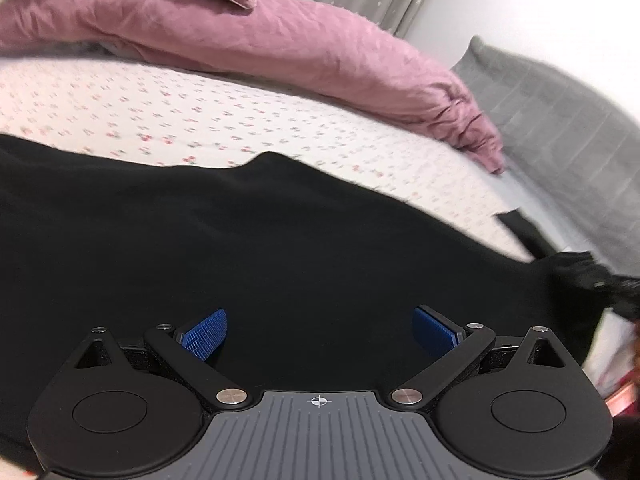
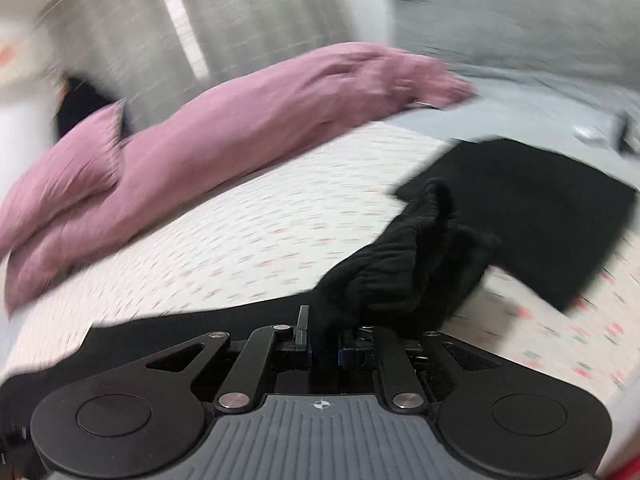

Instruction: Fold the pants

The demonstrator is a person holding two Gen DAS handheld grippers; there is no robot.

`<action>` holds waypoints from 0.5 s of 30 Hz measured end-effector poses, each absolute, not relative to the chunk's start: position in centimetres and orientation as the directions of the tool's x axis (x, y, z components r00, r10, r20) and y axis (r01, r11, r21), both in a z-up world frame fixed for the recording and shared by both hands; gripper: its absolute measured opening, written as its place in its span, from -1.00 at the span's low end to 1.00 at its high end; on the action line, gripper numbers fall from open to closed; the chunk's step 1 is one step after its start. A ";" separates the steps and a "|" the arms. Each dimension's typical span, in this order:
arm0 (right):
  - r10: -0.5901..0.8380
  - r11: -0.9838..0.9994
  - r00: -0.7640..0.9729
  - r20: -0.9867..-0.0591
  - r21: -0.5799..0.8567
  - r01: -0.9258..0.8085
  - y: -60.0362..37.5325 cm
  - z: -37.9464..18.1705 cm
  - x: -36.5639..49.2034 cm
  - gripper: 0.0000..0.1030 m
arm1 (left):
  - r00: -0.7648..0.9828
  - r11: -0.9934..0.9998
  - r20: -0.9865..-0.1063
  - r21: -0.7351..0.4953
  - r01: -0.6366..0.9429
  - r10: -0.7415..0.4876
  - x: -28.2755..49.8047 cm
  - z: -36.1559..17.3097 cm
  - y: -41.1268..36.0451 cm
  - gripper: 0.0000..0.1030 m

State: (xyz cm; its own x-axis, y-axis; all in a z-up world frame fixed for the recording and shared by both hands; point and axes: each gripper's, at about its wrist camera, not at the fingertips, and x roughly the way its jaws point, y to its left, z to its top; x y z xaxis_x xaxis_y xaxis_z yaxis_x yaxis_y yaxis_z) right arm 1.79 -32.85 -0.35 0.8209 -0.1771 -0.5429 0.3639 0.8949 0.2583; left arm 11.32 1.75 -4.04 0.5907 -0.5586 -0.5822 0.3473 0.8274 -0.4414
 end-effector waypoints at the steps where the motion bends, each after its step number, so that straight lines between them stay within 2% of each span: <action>1: -0.155 0.919 0.821 -0.550 0.225 0.324 -31.7 -0.2 2.8 -0.76 | 0.583 0.812 -0.571 -0.470 0.346 -0.579 11.6 -4.1 1.8 0.94; 7: 0.008 0.989 0.784 -0.621 0.122 0.086 -25.3 -0.6 8.3 -0.76 | 0.555 0.737 -0.511 -0.593 0.325 -0.656 13.2 -5.1 1.8 0.93; 15: 0.166 0.985 0.708 -0.687 0.085 -0.149 -17.8 -3.2 10.5 -0.69 | 0.531 0.605 -0.399 -0.739 0.297 -0.748 14.9 -6.6 2.2 0.86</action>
